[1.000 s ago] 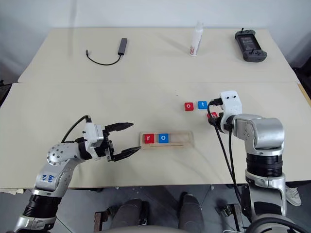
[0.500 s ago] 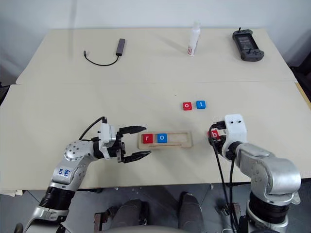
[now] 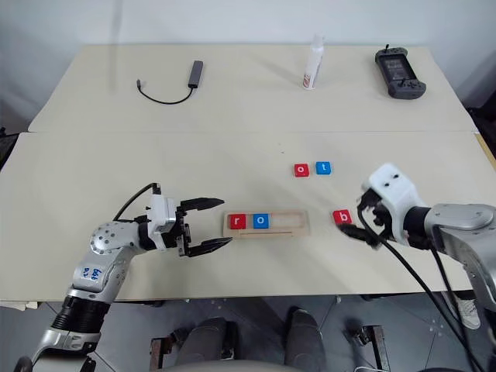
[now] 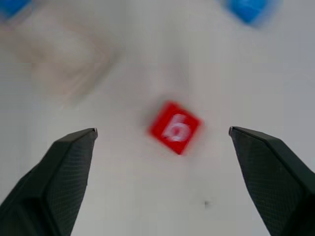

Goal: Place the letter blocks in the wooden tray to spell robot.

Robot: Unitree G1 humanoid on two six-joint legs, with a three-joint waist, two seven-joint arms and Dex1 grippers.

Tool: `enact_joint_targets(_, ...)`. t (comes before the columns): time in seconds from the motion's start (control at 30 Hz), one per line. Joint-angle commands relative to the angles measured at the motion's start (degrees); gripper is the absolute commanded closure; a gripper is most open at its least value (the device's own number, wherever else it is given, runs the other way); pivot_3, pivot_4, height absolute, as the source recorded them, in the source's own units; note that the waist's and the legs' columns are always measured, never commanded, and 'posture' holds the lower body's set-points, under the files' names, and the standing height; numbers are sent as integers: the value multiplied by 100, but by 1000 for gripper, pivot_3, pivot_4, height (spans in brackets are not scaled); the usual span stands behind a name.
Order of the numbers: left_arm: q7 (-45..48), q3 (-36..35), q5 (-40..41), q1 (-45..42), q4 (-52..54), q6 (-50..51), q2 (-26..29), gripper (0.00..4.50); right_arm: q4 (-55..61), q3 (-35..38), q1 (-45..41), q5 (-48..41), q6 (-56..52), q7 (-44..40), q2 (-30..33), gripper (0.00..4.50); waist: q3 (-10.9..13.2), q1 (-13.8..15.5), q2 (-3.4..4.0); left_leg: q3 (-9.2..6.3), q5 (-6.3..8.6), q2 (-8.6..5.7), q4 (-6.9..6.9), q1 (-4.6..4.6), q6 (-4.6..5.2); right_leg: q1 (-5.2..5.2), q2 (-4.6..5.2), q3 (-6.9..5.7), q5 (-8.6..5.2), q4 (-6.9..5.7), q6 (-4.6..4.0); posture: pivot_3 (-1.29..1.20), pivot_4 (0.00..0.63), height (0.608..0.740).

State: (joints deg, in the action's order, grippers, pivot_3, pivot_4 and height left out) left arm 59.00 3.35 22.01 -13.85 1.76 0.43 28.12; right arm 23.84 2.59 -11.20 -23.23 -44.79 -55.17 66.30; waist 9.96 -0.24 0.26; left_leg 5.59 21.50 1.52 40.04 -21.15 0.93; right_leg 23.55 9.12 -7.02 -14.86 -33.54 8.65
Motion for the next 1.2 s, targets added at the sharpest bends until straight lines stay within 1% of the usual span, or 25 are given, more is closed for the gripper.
enact_joint_targets(0.03,39,-46,-4,-68,160,-120,26,0,-928,-534,-427,538,1764,-1055,3,13,3,0,-5,1,0,1,2,2,0,-2,0,1,1,0,1,0,150,740)
enact_joint_targets(0.2,18,-50,-20,2,285,-125,50,0,-2374,-1222,-1313,1174,2871,-1675,-391,13,3,-3,-5,2,-2,6,10,6,-3,-3,-1,-3,1,-9,1,0,150,740)
enact_joint_targets(0.3,53,-33,-60,30,364,-142,116,0,-3058,-1384,-1761,1329,3016,-1882,-655,13,3,19,-5,0,-2,6,12,2,-3,-3,-1,-7,1,-7,1,0,150,740)
enact_joint_targets(0.43,25,-46,-42,95,494,-83,154,0,-3618,-1589,-2016,1556,3275,-2228,-842,13,3,32,-5,-7,-2,6,14,-2,-3,-5,-1,-14,1,-6,0,0,150,740)
enact_joint_targets(0.53,-1,-52,-42,122,549,-58,165,0,-3894,-1621,-2181,1590,3106,-2359,-982,595,2,15,-4,-7,-2,6,15,-4,-3,-5,-1,-16,1,-6,0,0,150,740)
enact_joint_targets(0.57,-8,-54,-43,132,563,-53,168,0,-3970,-1639,-2235,1591,3021,-2454,-1001,862,2,13,-4,-6,-2,6,15,-3,-3,-5,-1,-15,1,-6,0,0,150,740)
enact_joint_targets(0.67,-35,-57,-44,125,588,-29,166,0,-4169,-1682,-2359,1726,3264,-2637,-1019,1978,2,22,-4,-7,-3,8,15,-3,-4,-5,-1,-16,1,-8,0,0,150,740)
enact_joint_targets(0.77,-56,-56,-53,118,585,-32,159,0,-4220,-1598,-2529,1748,3254,-2517,-1166,2980,2,15,-4,-7,-3,8,16,-2,-4,-6,-1,-16,1,-8,0,0,150,740)
enact_joint_targets(0.9,-101,-58,-67,146,590,-70,127,0,-3628,-1406,-2725,1456,2744,-2566,-1295,3038,2,7,-2,-6,-4,9,16,-2,-6,-3,-1,-15,1,-11,0,0,150,740)
enact_joint_targets(1.0,-124,-71,-71,202,610,-95,121,0,-2857,-1422,-2793,1151,2102,-2772,-1279,3038,3,13,-1,-8,-4,9,16,-3,-6,-2,-1,-16,0,-11,-1,0,150,740)
enact_joint_targets(1.1,-193,-77,-81,289,676,-95,105,0,-2256,-1620,-2940,1017,1510,-2817,-1386,3038,3,15,-1,-11,-4,9,17,-4,-6,-3,-1,-17,0,-11,-1,0,150,740)
enact_joint_targets(1.2,-263,-74,-70,387,774,-82,101,0,-2102,-1897,-3065,1254,1273,-2612,-1549,3038,3,19,-2,-14,-3,9,20,-4,-6,-4,0,-17,0,-12,-2,0,150,740)
